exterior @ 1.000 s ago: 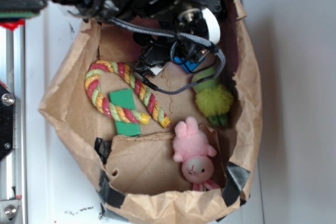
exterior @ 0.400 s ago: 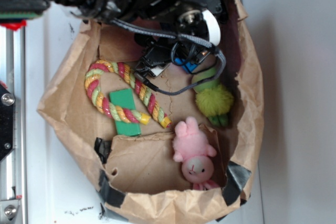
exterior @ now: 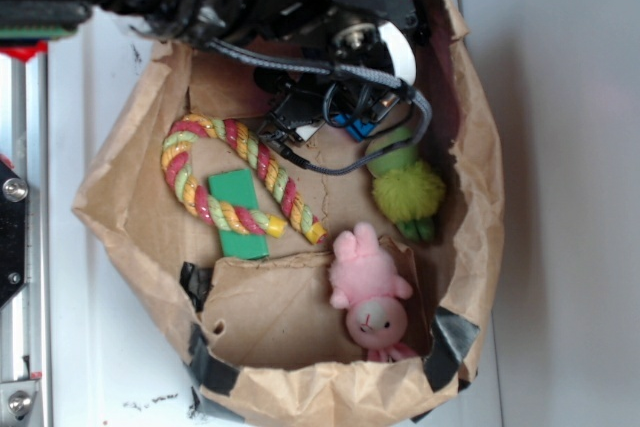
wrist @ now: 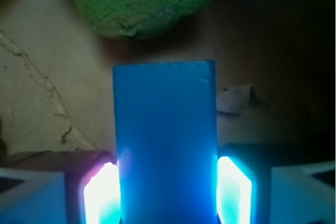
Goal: Grab the blue block.
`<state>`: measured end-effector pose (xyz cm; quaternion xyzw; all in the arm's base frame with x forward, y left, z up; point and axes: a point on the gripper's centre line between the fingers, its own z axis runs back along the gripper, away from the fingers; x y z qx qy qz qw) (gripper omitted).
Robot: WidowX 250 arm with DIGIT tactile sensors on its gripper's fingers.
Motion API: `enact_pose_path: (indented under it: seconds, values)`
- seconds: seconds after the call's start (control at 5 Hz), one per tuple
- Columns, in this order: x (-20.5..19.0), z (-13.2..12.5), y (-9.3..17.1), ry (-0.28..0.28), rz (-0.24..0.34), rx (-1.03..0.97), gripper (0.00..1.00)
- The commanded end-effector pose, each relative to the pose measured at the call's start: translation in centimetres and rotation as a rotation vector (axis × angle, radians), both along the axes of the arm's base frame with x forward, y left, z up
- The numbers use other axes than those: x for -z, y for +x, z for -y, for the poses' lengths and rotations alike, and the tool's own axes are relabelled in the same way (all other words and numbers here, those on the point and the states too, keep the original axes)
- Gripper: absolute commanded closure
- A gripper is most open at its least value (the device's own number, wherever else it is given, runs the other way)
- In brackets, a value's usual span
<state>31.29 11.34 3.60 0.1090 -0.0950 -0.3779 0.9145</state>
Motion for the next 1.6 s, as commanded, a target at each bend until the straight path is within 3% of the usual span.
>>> enact_pose_path:
  seconds: [0.0,0.2,0.4,0.6,0.8,1.2,1.4]
  values:
    - [-1.5,-0.3,0.5,0.017,0.066,-0.014,1.0]
    - [-1.6,-0.5,0.6,0.016,0.066,-0.02,1.0]
    - [-3.3,-1.2,0.0,-0.028,0.066,-0.032,1.0]
    - [-6.7,-1.2,-1.7,-0.111,0.088,-0.048,1.0]
    - [-9.4,0.2,-3.1,-0.125,0.095,-0.115,1.0]
    - [-14.8,3.7,-4.1,-0.151,-0.071,-0.583,1.0]
    - [-15.5,4.2,-4.5,-0.169,-0.108,-0.737,1.0]
